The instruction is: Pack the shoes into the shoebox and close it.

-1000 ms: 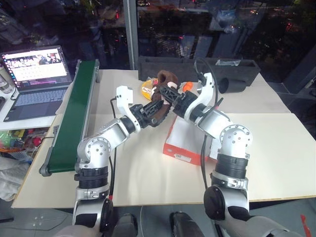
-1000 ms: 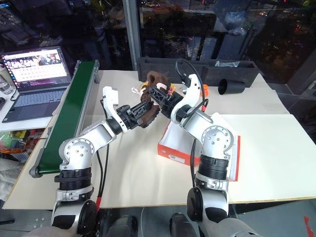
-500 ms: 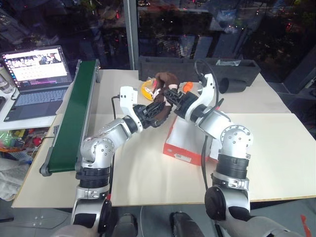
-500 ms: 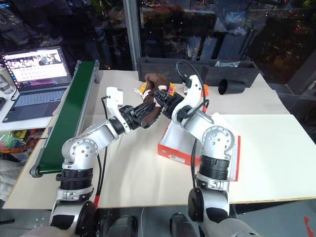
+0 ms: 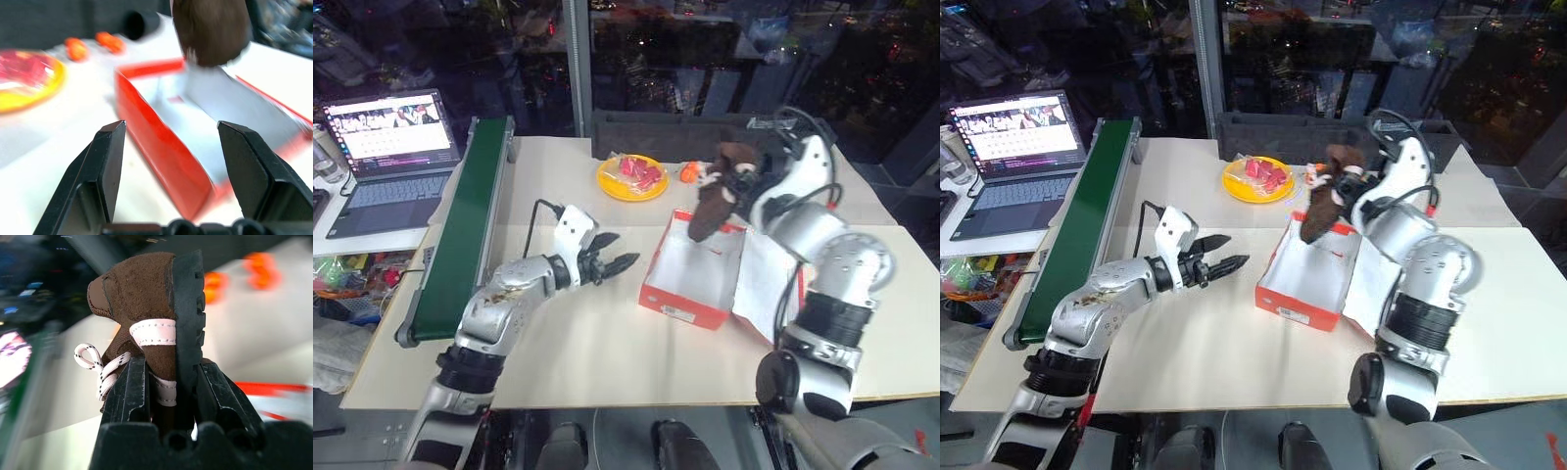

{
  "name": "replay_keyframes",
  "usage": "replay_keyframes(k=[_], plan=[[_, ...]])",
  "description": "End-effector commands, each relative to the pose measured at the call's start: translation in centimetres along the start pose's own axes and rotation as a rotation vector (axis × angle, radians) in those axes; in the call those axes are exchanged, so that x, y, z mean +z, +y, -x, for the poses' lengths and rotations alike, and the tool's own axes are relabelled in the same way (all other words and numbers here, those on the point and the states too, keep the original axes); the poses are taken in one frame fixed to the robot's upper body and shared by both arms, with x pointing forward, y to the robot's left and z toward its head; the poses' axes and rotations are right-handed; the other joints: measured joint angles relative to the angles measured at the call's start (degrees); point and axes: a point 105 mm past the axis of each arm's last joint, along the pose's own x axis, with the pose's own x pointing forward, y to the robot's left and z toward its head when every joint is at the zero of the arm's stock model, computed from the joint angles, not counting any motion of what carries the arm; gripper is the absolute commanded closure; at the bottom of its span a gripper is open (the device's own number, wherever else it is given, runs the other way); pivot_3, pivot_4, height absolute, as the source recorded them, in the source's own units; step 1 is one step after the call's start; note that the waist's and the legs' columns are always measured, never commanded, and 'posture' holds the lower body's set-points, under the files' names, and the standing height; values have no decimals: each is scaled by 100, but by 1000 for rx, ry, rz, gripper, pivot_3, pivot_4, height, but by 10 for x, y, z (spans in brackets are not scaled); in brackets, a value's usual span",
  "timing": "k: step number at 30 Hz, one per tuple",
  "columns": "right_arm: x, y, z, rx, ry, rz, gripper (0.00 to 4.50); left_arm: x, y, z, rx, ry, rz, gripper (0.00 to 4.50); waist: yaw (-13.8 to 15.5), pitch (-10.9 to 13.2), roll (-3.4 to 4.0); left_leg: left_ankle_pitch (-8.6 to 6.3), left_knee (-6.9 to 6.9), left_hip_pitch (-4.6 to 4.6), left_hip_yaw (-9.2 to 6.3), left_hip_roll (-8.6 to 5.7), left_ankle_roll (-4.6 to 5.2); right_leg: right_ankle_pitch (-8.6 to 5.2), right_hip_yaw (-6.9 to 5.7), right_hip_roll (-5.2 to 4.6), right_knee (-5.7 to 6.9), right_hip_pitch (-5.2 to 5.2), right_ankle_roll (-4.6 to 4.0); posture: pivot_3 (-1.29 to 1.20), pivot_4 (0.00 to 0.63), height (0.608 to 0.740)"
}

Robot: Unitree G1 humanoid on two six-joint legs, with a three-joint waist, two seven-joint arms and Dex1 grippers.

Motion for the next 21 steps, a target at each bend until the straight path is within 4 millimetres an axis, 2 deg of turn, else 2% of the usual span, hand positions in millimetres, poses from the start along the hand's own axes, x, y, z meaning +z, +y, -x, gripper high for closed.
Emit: replay_keyframes(k=[1,10,17,19,21], plan=[[-5,-10,17,-48,75,-6,3591,16,-25,-2,-172,-61,-71,1313,-9,-1,2,0,0,-1,0,1,0,0,0,0,0,0,0,0,150,714],[-52,-35,14,-149,251,91,3591,15,-34,-15,-207,-65,-94,1313,-11,0,10,0,1,-1,-1,-1,1,-1,0,0,-2,1,2,0,150,714],[-77,-53,2,-186,309,119,3591,15,-36,-17,-201,-72,-95,1313,-17,0,11,0,1,4,-1,-1,1,-1,1,1,-2,5,3,0,150,714],[-81,-54,-1,-183,309,110,2715,15,-36,-17,-196,-71,-97,1274,-16,0,11,0,1,4,-1,-1,1,-1,1,1,-2,6,3,0,150,714],[-80,-53,-4,-177,296,96,2102,15,-35,-17,-188,-70,-98,1274,-17,0,11,0,1,4,-1,-1,1,-1,1,1,-2,5,3,0,150,714]])
